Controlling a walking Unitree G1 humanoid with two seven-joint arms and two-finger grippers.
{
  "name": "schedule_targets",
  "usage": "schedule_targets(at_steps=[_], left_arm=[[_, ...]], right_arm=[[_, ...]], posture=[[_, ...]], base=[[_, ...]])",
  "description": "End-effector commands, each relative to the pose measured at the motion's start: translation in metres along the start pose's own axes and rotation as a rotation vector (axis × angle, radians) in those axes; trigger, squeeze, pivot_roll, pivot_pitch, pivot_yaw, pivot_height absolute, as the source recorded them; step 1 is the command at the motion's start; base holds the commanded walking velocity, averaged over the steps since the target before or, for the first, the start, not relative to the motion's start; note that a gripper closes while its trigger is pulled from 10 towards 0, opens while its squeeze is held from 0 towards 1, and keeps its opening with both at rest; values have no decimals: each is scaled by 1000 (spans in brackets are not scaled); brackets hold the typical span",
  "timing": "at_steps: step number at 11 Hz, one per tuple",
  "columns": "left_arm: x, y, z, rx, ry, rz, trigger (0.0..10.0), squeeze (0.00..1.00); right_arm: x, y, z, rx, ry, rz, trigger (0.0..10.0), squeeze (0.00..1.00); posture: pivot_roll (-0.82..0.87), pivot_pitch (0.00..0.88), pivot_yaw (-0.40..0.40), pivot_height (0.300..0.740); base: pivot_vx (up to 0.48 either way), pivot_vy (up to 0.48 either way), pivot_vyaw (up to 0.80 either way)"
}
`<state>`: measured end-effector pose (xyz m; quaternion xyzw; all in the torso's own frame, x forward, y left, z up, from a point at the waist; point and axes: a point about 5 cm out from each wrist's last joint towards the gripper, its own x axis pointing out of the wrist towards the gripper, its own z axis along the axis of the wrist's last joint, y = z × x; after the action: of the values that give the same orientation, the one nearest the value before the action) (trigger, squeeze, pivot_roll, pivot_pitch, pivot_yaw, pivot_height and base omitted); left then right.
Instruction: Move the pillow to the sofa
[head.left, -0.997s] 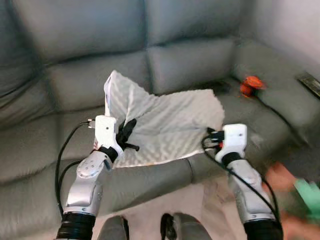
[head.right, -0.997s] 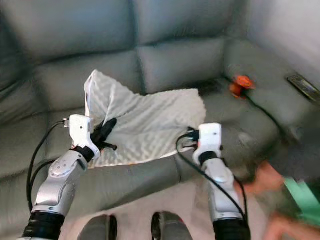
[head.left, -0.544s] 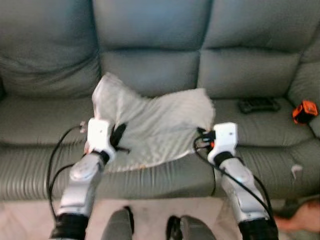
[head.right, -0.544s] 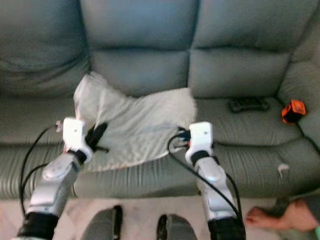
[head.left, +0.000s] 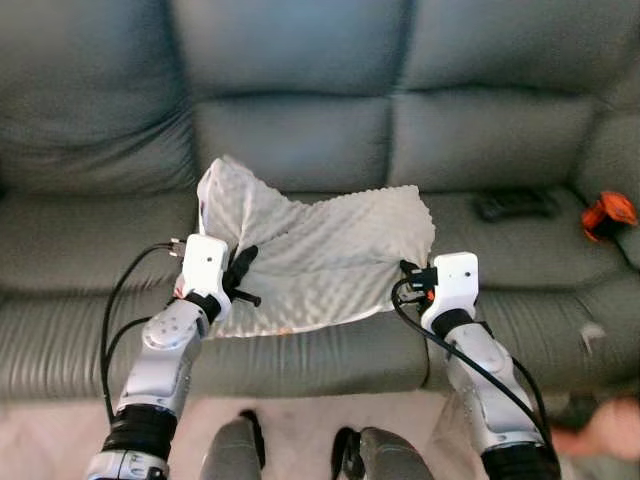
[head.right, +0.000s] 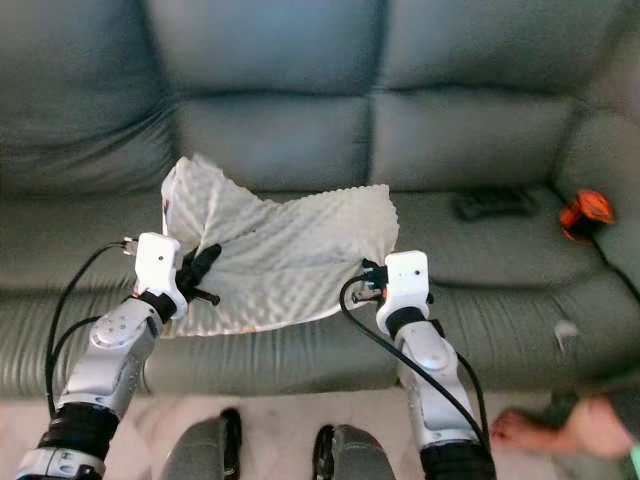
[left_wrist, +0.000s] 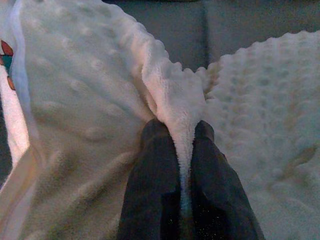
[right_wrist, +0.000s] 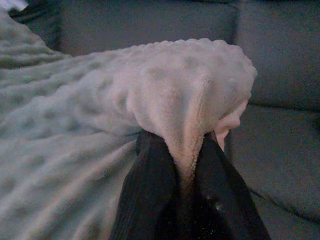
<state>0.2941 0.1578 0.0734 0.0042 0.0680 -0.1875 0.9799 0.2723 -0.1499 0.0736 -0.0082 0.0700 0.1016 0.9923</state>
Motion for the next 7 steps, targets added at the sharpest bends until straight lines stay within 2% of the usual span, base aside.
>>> schedule_targets(at_steps=[1, 3, 7], left_arm=[[-1, -4, -1, 6, -8, -20, 10000, 0], [-1, -6, -2, 16, -11, -28, 10000, 0], [1, -2, 0, 12, -27, -16, 10000, 0]], right_arm=[[1, 3, 10, -5, -49, 16, 10000, 0], [2, 3, 10, 2, -52, 14, 10000, 0], [0, -5, 8, 18, -43, -40, 10000, 0]], posture=[[-72, 165, -30, 740], [-71, 167, -27, 740], [-78, 178, -24, 730]], base=[[0, 0, 775], [0, 0, 731], [0, 0, 0]])
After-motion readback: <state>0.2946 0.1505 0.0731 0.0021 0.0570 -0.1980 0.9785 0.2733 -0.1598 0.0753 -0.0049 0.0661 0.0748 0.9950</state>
